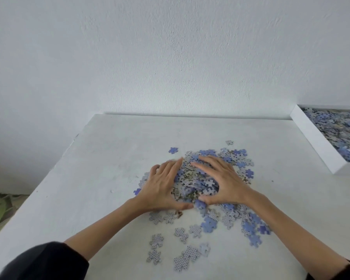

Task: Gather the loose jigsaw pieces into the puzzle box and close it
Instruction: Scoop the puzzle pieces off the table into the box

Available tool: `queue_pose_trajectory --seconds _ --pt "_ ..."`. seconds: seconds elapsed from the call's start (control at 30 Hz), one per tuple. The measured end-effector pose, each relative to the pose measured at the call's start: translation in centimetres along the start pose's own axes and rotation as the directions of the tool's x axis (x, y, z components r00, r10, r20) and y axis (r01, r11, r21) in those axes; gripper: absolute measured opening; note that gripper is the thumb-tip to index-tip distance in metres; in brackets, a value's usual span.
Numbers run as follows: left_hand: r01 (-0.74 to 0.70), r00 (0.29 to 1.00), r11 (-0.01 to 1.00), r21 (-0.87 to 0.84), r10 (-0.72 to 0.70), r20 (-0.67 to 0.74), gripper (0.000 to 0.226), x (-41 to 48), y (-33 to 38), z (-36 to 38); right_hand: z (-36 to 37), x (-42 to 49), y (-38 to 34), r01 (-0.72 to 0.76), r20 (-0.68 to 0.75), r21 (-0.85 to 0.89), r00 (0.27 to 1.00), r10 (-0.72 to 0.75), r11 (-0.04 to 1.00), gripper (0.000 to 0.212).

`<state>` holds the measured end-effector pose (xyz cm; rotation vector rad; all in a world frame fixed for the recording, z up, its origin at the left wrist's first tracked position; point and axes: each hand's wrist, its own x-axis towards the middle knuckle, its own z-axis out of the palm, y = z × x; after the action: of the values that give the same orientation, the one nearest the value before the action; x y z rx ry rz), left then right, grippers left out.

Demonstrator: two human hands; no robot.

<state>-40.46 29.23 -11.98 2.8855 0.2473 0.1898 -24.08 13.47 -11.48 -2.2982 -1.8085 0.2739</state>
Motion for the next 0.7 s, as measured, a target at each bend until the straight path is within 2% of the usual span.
queue_pose_trajectory --seconds 0.07,0.13,0.27,0.37,0.5,0.6,0.7 --pt "0.003 0.998 1.000 -0.003 -0.003 -0.060 0.114 0.2 -0.3 0.1 0.1 -0.1 0.0 0.015 -0.081 0.017 0.997 -0.013 1.000 0.095" --pt "-0.014 0.993 1.000 -0.018 0.012 -0.115 0.100 0.2 -0.6 0.2 0.1 0.0 -0.2 0.021 -0.148 0.057 0.989 -0.012 0.998 0.075" --pt "-0.085 0.982 0.992 -0.098 0.066 -0.179 0.053 0.2 -0.5 0.1 0.6 0.4 -0.3 0.074 -0.306 0.097 0.951 -0.041 0.993 0.043" --pt "-0.145 0.966 0.979 -0.146 0.108 -0.237 0.026 0.1 -0.3 -0.2 0.4 0.4 -0.4 0.078 -0.290 0.148 0.956 -0.032 0.986 0.036" --pt "-0.185 0.961 0.967 -0.175 0.142 -0.236 0.013 0.1 -0.2 -0.1 0.4 0.5 -0.4 0.097 -0.354 0.234 0.935 -0.009 0.967 0.027" --pt "-0.129 0.977 0.934 -0.334 0.061 -0.204 0.015 0.0 -0.2 -0.5 -0.3 0.7 -0.3 0.071 -0.330 0.419 0.941 0.079 0.905 0.021" --pt "-0.097 0.981 0.893 -0.440 0.011 -0.194 0.011 0.2 -0.4 -0.8 -1.0 1.0 0.1 0.082 -0.291 0.525 0.953 0.089 0.847 0.027"
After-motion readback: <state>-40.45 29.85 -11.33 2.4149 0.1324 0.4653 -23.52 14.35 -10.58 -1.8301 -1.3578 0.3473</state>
